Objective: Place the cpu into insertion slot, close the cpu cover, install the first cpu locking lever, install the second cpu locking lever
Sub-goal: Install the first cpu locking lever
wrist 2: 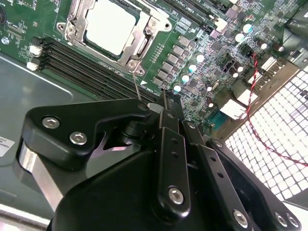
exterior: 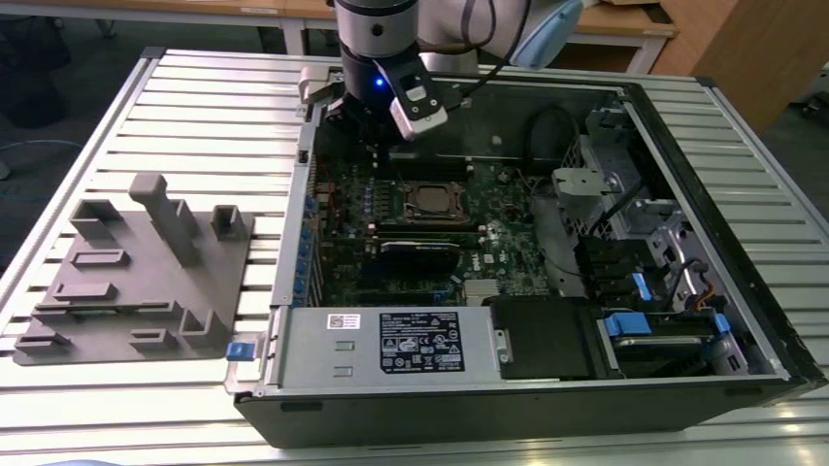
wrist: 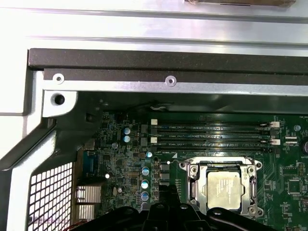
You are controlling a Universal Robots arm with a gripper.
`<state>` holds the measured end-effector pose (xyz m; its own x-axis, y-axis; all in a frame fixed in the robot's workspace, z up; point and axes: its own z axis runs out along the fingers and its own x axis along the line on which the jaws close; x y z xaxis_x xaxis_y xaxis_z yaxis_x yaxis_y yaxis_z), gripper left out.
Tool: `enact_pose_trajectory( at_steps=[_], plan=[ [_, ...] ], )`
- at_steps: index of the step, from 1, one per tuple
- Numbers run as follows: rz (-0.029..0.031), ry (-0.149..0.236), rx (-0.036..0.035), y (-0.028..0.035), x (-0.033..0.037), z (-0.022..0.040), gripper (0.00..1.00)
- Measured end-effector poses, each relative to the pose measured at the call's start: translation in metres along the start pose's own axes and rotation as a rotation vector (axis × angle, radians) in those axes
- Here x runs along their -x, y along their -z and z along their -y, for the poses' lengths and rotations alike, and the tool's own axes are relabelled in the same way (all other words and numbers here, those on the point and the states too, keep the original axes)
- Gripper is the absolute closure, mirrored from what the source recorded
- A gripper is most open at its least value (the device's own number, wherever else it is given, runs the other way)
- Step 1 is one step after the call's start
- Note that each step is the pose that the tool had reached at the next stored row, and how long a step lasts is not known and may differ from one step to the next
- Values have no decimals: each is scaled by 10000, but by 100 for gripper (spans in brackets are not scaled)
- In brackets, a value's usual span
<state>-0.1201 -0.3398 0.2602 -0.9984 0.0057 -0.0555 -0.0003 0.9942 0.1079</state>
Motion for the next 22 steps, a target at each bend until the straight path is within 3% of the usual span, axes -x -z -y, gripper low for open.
enact_pose_trajectory(
  at_steps=[7, 8, 10, 12, 22],
  plan=[
    [-3, 0, 5, 3, 0, 0, 89],
    [-5, 0, 45, 4, 0, 1, 89],
    [-2, -10, 189, 3, 0, 1, 89],
    [-2, -13, 229, 3, 0, 1, 89],
    [2, -12, 234, -2, -48, 16, 89]
  ],
)
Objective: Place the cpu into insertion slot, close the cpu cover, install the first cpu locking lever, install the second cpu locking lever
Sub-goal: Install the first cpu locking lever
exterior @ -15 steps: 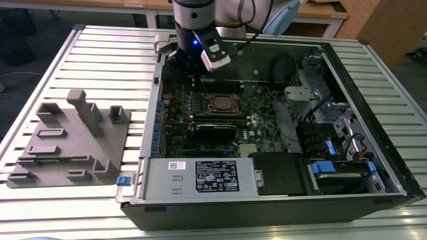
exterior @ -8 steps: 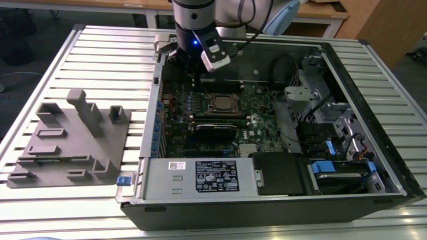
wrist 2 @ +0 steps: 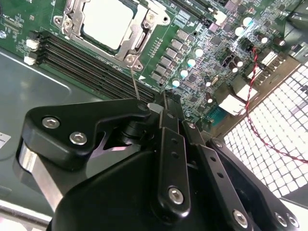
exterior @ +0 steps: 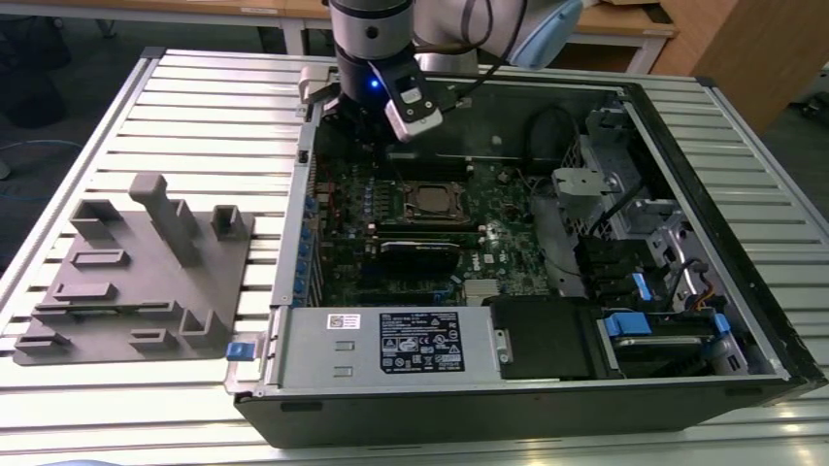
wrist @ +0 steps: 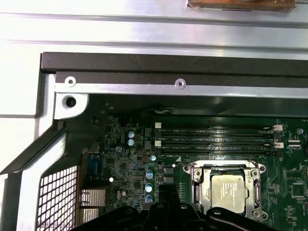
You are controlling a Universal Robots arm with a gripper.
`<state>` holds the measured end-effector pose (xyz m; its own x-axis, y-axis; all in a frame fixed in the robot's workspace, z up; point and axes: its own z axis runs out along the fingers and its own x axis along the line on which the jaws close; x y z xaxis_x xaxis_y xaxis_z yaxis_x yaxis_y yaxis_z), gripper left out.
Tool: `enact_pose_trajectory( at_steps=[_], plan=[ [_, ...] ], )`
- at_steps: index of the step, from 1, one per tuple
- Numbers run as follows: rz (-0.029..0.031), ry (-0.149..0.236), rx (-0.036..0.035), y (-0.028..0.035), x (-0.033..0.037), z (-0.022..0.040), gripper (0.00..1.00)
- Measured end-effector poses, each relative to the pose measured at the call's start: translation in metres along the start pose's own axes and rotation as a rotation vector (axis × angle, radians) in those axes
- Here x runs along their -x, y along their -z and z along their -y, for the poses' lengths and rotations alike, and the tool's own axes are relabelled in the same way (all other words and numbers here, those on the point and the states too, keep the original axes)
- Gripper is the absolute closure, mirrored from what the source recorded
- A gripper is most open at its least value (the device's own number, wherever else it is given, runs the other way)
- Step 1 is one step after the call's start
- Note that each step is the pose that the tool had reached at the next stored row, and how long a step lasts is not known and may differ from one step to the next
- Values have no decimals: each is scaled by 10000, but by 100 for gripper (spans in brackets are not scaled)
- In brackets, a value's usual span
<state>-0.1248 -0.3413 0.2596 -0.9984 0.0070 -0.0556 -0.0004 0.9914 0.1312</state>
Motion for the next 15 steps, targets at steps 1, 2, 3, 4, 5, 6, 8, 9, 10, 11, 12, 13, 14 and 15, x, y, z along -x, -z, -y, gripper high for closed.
enact_pose_trajectory(
  at_steps=[1, 2, 3, 4, 5, 6, 8, 9, 10, 11, 12, 13, 14, 15],
  plan=[
    [0, 1, 0, -1, -2, 2, 89],
    [-3, 0, 26, 0, -5, 3, 89],
    [-3, -9, 163, 1, -6, 4, 89],
    [-2, -15, 248, 0, -6, 4, 89],
    [-2, -16, 254, 0, -6, 4, 89],
    [-2, -16, 255, 0, -6, 4, 89],
    [0, -16, 258, -2, -9, 5, 89],
    [0, -16, 269, -4, -13, 5, 89],
    [-1, -16, 350, -3, -16, 6, 89],
    [0, -27, 505, -3, -19, 7, 89],
    [0, -32, 562, -3, -20, 7, 89],
    [0, -32, 562, -4, -20, 7, 89],
    [0, -32, 565, -6, -22, 7, 89],
    [1, -32, 566, -12, -24, 8, 89]
  ],
)
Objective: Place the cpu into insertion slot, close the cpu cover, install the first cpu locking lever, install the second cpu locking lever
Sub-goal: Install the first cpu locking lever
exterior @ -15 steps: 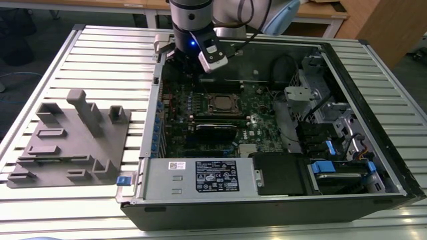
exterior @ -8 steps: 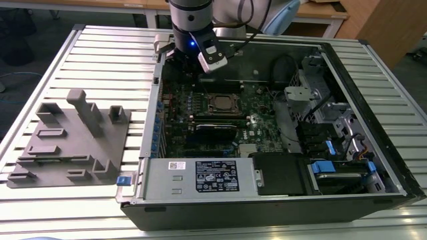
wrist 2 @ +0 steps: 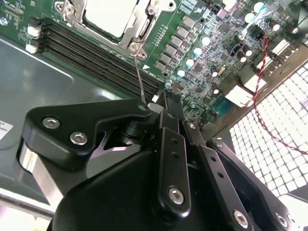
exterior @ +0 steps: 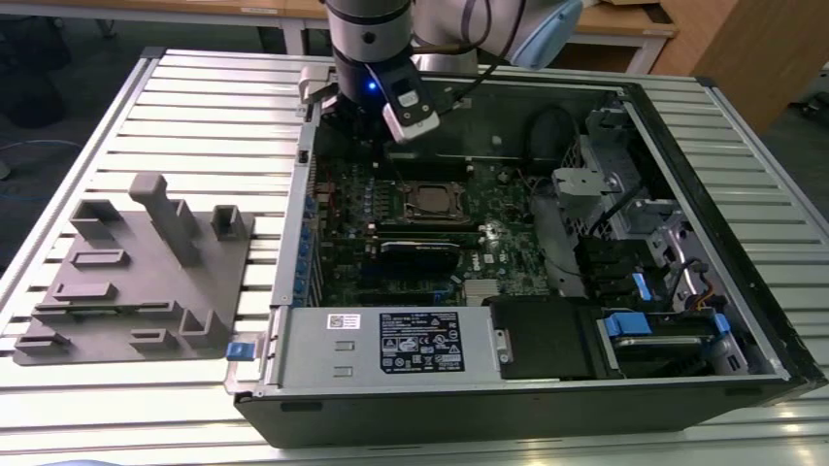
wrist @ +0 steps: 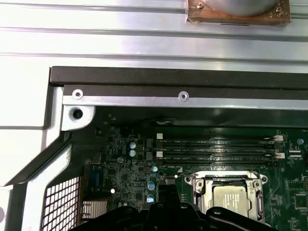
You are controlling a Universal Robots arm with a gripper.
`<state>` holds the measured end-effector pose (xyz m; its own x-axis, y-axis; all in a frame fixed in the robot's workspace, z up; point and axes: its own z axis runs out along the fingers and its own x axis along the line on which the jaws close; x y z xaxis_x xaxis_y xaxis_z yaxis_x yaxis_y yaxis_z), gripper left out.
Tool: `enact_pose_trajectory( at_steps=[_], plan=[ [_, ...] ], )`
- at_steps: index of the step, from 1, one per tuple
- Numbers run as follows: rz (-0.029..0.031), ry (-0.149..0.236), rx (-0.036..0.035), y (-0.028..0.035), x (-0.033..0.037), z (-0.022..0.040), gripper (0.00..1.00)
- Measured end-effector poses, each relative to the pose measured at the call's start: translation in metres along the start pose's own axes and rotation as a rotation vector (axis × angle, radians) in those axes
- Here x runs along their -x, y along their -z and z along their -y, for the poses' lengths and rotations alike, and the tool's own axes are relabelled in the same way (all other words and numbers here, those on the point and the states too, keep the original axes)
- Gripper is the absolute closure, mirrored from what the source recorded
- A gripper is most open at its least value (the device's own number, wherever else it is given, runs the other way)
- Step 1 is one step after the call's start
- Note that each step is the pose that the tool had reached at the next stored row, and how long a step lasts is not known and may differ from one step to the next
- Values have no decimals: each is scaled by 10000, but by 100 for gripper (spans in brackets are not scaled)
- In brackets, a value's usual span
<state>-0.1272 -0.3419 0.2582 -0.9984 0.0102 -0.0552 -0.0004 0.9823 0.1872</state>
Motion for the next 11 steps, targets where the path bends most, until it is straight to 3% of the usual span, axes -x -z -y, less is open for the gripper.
enact_pose_trajectory(
  at_steps=[4, 5, 6, 7, 11],
  plan=[
    [-5, 0, 20, -32, -9, 7, 89],
    [-3, -7, 122, -33, -10, 7, 89],
    [-2, -19, 304, -34, -10, 7, 89],
    [-1, -25, 433, -34, -10, 7, 89],
    [-1, -27, 468, -38, -10, 7, 89]
  ],
)
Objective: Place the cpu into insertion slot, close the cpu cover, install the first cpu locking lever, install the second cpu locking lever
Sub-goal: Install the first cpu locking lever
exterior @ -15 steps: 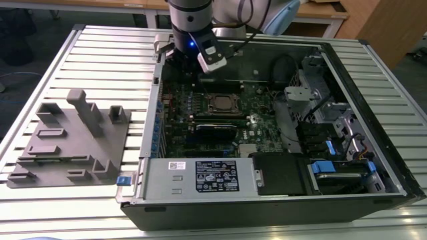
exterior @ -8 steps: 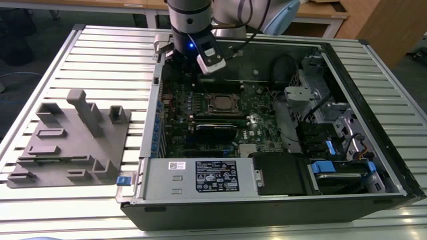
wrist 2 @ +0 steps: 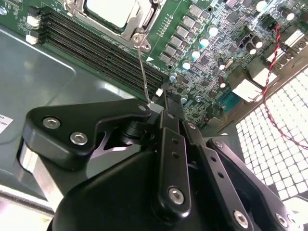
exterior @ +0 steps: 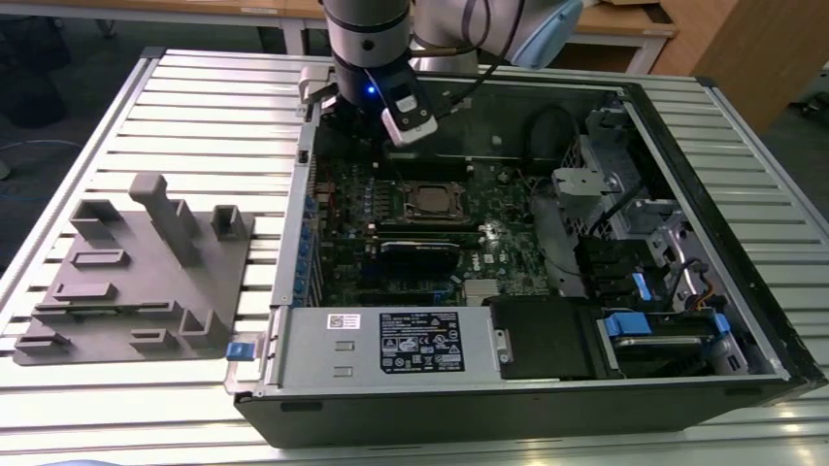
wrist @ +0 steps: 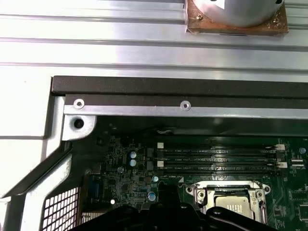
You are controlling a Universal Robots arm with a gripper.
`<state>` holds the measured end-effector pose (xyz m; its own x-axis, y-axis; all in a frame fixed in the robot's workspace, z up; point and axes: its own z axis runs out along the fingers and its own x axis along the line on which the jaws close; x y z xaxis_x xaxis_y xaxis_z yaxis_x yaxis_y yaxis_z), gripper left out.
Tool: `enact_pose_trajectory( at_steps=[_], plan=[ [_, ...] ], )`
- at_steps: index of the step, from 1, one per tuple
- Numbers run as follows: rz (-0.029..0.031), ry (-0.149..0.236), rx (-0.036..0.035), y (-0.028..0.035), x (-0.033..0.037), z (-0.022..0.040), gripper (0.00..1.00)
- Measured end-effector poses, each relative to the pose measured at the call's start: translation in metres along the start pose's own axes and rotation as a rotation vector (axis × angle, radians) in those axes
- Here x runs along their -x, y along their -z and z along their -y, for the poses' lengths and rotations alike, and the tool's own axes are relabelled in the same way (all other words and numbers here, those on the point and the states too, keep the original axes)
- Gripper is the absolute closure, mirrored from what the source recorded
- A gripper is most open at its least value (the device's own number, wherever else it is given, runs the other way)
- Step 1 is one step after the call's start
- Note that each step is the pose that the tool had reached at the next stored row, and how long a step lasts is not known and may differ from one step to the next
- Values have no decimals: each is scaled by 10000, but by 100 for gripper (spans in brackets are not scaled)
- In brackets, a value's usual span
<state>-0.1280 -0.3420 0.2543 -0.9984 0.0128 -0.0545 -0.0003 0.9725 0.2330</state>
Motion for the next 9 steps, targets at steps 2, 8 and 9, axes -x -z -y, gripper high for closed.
enact_pose_trajectory(
  at_steps=[2, 8, 9],
  plan=[
    [-1, 2, 0, -12, -2, 3, 89],
    [-1, 1, -1, -32, -4, 8, 89],
    [-1, 1, 0, -33, -4, 8, 89]
  ],
)
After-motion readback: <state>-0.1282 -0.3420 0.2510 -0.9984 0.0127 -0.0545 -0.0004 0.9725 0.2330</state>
